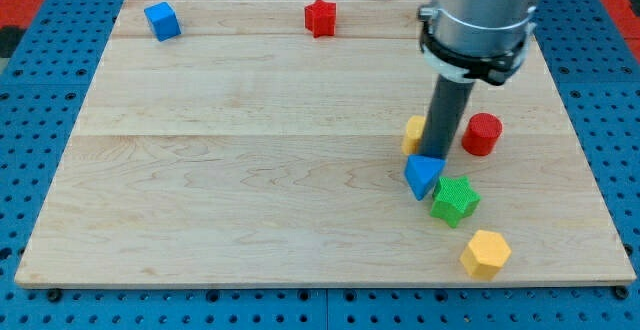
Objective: Separate the blue triangle from the green star
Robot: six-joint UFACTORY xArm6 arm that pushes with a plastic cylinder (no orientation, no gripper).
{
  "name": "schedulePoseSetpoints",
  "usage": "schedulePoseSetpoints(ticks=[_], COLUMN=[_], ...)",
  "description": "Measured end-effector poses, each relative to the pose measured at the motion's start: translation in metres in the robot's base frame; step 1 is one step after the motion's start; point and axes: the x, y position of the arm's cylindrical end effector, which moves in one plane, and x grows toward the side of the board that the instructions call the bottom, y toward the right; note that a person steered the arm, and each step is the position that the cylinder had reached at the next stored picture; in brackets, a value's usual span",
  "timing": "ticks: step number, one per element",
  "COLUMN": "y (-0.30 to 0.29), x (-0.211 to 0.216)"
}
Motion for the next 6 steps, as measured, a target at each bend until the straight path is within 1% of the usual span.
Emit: schedulePoseSetpoints(ticks=[1,2,4,5,6], y=[0.065,0.077,-0.046,-0.066,-0.126], x=[0.007,0.027,0.029,0.029,0.022])
